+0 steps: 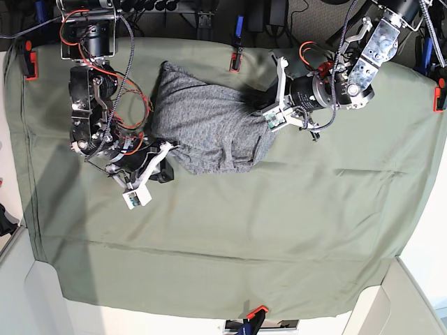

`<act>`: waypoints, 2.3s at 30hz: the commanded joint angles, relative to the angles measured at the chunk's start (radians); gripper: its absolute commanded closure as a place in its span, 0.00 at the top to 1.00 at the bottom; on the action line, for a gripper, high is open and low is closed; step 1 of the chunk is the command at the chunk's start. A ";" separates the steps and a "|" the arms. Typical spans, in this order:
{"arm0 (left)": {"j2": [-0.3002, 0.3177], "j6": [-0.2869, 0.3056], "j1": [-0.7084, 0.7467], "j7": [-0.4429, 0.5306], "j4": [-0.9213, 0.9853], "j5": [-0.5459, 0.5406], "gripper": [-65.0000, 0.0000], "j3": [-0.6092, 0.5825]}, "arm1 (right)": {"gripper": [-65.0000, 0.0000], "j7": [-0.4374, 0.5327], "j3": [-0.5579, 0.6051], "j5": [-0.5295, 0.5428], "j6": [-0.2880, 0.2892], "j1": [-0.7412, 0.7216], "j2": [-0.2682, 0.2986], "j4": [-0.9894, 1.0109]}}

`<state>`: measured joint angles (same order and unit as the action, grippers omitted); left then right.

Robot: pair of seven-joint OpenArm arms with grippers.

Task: Fold the T-shirt properly

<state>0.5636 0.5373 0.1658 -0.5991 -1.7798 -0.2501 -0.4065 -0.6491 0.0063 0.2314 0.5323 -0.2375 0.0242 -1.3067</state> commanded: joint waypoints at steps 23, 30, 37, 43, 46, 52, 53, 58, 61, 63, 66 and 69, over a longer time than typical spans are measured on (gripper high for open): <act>-0.051 0.032 -0.323 0.070 0.198 0.033 0.00 0.006 | 0.00 -0.046 0.034 0.182 0.007 0.201 0.047 -0.239; -0.122 0.076 -0.430 0.117 0.334 0.033 0.00 0.006 | 0.00 -0.060 0.034 0.204 0.007 0.203 0.019 -0.240; -0.146 0.088 -0.502 0.107 0.405 0.031 0.00 -0.108 | 0.00 -0.066 0.035 0.202 0.015 0.250 -0.081 -0.240; -0.089 0.027 -0.530 0.070 0.384 -0.011 0.00 -0.116 | 0.00 -0.068 0.035 0.195 0.014 0.253 -0.096 -0.249; -0.009 0.027 -0.521 0.024 0.321 -0.089 0.00 -0.116 | 0.00 -0.077 0.035 0.157 0.014 0.252 -0.093 -0.264; 0.135 -0.024 -0.462 0.022 0.140 -0.134 0.00 -0.114 | 0.00 -0.074 -0.016 0.139 0.013 0.252 -0.056 -0.343; 0.150 -0.042 -0.446 0.018 0.108 -0.134 0.00 -0.108 | 0.00 -0.079 -0.033 0.139 0.011 0.253 -0.045 -0.362; 0.182 -0.055 -0.285 -0.003 -0.011 -0.145 0.00 0.037 | 0.00 -0.116 -0.135 0.154 0.010 0.275 0.017 -0.444; 0.182 -0.043 -0.167 -0.004 -0.053 -0.211 0.00 0.171 | 0.00 -0.115 -0.198 0.197 0.005 0.311 0.066 -0.464; 0.182 0.007 -0.094 -0.006 -0.081 -0.257 0.00 0.260 | 0.00 -0.115 -0.237 0.229 0.003 0.336 0.093 -0.468; 0.182 0.063 0.040 -0.042 -0.141 -0.352 0.00 0.394 | 0.00 -0.116 -0.288 0.258 0.004 0.398 0.128 -0.488; 0.182 0.106 0.199 -0.072 -0.203 -0.407 0.00 0.508 | 0.00 -0.122 -0.329 0.287 0.005 0.482 0.150 -0.524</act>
<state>0.7288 0.6365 0.3729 -0.6910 -1.9656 -0.6453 0.0940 -0.7872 -0.3191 0.4999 0.5289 0.2466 0.1688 -1.8107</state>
